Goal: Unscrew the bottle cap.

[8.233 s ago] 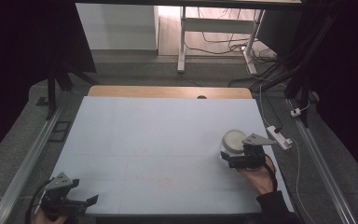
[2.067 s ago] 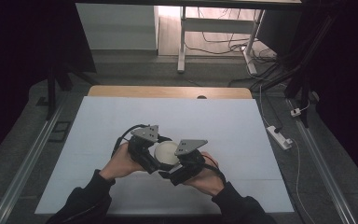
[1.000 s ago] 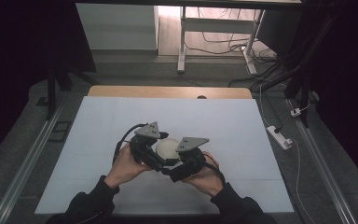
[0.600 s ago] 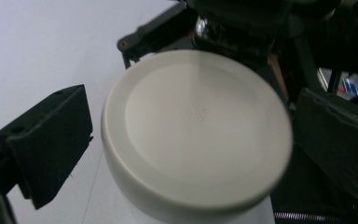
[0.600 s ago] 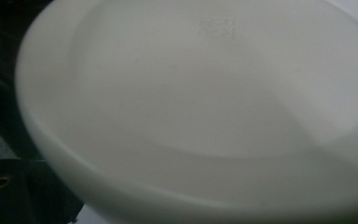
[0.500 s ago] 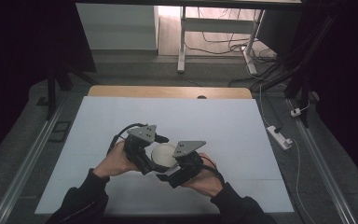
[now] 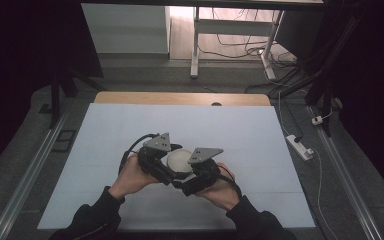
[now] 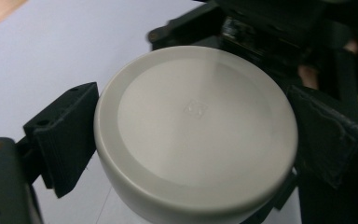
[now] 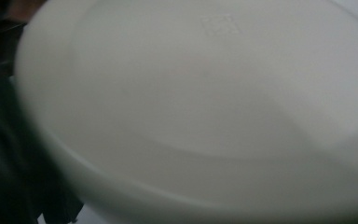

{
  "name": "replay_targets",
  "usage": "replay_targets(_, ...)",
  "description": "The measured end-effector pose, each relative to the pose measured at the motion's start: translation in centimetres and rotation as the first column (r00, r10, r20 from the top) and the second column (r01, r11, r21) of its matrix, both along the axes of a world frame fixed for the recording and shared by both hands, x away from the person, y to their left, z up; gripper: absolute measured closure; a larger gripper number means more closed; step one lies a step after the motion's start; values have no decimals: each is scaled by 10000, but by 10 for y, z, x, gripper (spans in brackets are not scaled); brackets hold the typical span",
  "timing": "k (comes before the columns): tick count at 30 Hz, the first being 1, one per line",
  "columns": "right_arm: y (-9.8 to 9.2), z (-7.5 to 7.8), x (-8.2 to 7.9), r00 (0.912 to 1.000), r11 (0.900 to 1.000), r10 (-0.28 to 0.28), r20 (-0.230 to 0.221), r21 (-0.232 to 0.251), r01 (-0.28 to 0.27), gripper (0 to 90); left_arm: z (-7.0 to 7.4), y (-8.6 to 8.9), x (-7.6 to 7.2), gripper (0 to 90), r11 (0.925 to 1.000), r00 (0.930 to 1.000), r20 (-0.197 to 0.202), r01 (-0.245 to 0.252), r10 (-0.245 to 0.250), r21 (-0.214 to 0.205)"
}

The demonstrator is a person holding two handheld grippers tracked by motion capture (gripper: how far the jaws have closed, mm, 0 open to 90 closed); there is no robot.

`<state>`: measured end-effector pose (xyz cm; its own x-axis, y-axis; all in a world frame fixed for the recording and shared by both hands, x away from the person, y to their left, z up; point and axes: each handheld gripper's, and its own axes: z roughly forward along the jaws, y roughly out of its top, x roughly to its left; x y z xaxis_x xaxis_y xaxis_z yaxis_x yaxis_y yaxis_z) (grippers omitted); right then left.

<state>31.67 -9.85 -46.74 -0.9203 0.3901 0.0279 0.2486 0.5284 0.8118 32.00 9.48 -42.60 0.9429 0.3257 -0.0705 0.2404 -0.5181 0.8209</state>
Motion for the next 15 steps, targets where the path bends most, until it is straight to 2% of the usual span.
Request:
replay_targets(2, -1, -1, 2, 9996, 9996, -286, -33, 6, 286, 67, 0, -5, -4, 79, 9964, 9964, -86, -844, 844, -61)
replay_targets(4, -2, -1, 3, 9987, 9987, -501, -55, -41, 501, 67, -1, -11, -8, 78, 9881, 9881, -53, -1535, 1535, -14)
replay_targets(6, -2, -2, 3, 9985, 9985, -541, -64, -52, 540, 67, -1, -15, -10, 76, 9848, 9849, 107, -1731, 1730, 131)
replay_targets(9, -3, -1, 3, 9988, 9988, -480, -94, 1, 480, 67, 0, -15, -8, 0, 9895, 9897, 120, -1432, 1430, 196)
replay_targets(12, -3, 0, 2, 9998, 9997, -172, -57, 170, 173, 67, 7, -5, -6, 0, 9965, 9968, -93, -794, 792, -273)
replay_targets(13, -3, 0, 2, 9998, 9997, -172, -57, 170, 173, 67, 9, -1, -4, 0, 9984, 9989, -111, -464, 460, -314)
replay_targets(15, -3, 1, 1, 10000, 9998, 14, -47, 219, -13, 67, 13, 6, -3, 0, 9994, 9999, 93, -46, 49, -334)
